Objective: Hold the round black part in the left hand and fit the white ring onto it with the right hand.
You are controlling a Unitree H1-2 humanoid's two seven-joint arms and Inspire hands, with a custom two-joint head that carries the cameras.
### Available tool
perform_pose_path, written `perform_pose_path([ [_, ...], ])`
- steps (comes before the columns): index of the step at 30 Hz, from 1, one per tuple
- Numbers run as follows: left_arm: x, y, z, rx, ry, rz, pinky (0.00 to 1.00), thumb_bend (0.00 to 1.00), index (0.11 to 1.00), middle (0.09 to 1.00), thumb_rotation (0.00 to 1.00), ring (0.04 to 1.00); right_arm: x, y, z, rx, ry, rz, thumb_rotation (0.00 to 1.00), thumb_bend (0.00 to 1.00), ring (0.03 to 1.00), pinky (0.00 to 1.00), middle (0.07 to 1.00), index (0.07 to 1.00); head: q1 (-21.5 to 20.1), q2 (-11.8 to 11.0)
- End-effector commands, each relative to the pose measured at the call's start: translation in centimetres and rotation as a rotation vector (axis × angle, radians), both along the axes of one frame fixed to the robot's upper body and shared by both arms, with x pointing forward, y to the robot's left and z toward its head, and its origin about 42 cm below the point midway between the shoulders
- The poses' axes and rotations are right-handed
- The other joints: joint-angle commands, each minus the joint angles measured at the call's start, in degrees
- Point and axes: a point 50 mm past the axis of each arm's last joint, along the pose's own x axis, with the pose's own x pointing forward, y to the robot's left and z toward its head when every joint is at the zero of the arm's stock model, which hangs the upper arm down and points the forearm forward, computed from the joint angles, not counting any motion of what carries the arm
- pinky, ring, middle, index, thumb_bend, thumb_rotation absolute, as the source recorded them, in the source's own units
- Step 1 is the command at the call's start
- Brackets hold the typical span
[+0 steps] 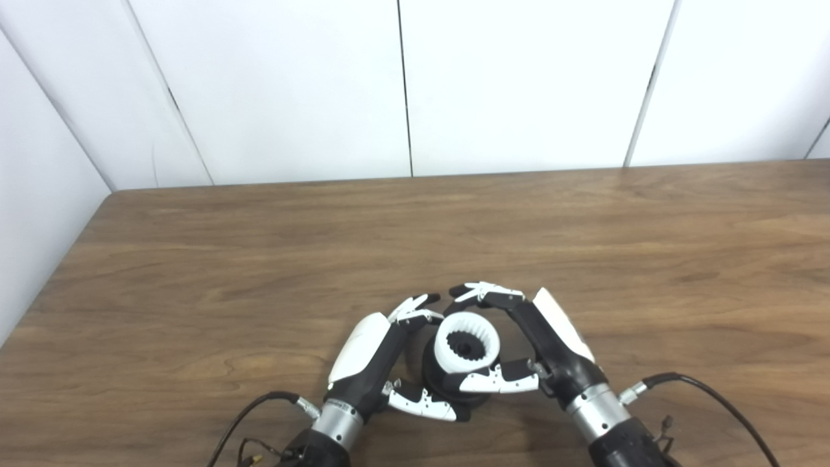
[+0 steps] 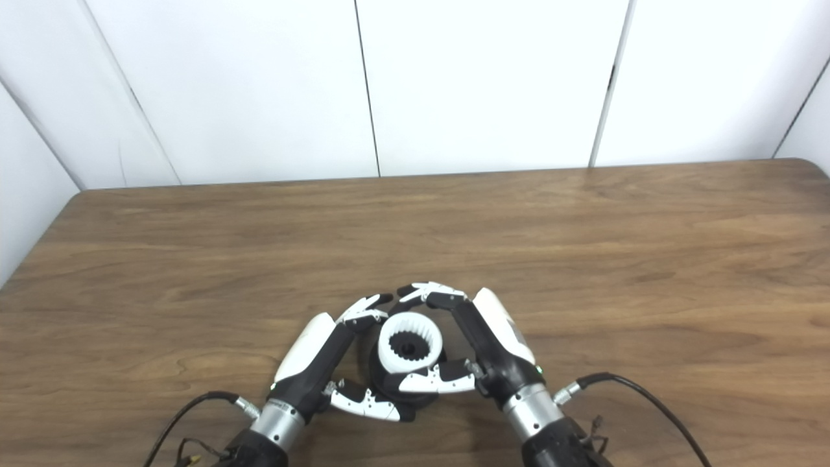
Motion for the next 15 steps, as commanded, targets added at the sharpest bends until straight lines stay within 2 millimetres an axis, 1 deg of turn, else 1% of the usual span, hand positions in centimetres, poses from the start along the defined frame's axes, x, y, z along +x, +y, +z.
perform_pose_path([
  [1,0.05,-0.39,0.53,-0.002,-0.005,-0.012,0.88,0.92,0.580,0.936,0.23,0.963,0.63,0.65,1.65,0.031,-0.086,0.010,0.15,0.52,0.855,0.80,0.785,0.483,0.10,0.12],
  [6,0.01,-0.39,0.66,-0.003,-0.001,-0.011,0.89,0.91,0.581,0.937,0.22,0.965,0.80,0.81,1.56,0.033,-0.083,0.011,0.15,0.52,0.850,0.79,0.783,0.483,0.10,0.33],
  [15,0.04,-0.28,0.66,-0.006,0.001,-0.009,0.88,0.91,0.585,0.937,0.22,0.967,0.50,0.53,1.17,0.010,-0.075,0.016,0.15,0.52,0.843,0.78,0.781,0.483,0.06,0.48],
])
